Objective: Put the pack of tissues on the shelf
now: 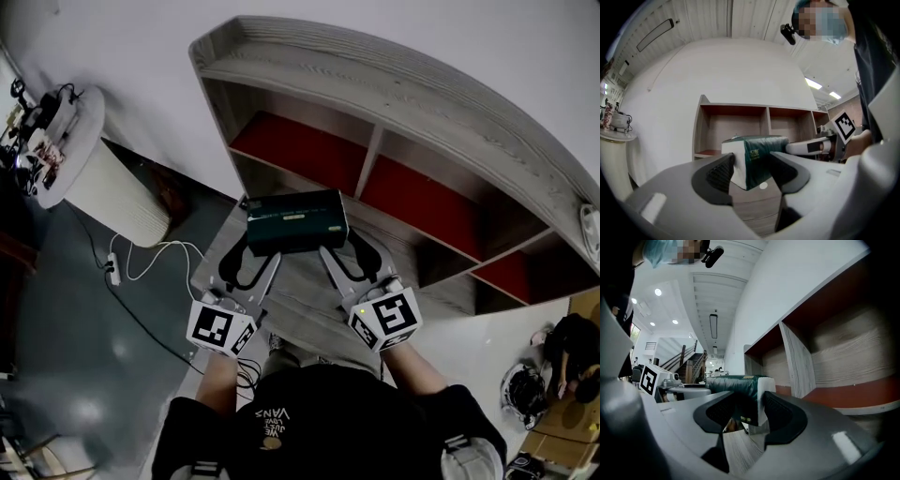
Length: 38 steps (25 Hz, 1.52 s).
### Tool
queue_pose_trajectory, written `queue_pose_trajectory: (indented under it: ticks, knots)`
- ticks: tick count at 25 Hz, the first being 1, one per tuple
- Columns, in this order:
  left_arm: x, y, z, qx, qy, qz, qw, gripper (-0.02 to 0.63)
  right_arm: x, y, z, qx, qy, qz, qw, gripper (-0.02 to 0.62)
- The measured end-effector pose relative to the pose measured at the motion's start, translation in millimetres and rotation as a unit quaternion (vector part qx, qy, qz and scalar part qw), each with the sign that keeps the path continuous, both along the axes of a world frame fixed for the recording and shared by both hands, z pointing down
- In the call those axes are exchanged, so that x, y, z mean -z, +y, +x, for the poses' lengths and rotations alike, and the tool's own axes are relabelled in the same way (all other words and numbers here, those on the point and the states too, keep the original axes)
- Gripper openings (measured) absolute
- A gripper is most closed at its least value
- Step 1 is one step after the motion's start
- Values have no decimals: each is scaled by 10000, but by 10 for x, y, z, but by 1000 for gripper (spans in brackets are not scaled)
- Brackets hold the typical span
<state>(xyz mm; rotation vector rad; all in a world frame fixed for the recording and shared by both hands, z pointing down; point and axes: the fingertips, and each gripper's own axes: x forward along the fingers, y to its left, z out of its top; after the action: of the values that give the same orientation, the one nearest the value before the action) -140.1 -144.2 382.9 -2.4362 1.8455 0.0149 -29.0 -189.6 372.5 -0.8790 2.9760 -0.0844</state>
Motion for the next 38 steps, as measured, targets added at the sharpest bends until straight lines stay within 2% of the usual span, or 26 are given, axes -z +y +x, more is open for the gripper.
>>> queue_pose_trajectory:
  ticks: [11,22,38]
  knots:
    - [120,-373,-345,-687,-138,39,9975,262,100,-214,-291,-681,-63,48,9977,193]
    - [219,-661,-468,-1265,-205,206,9915,262,184,-360,-386,-1293,-160,228,9912,193]
    - [205,-1036,-423,-1657,-211,228,9857,262,182,-624,-334,-1818,-119,241,9830,194]
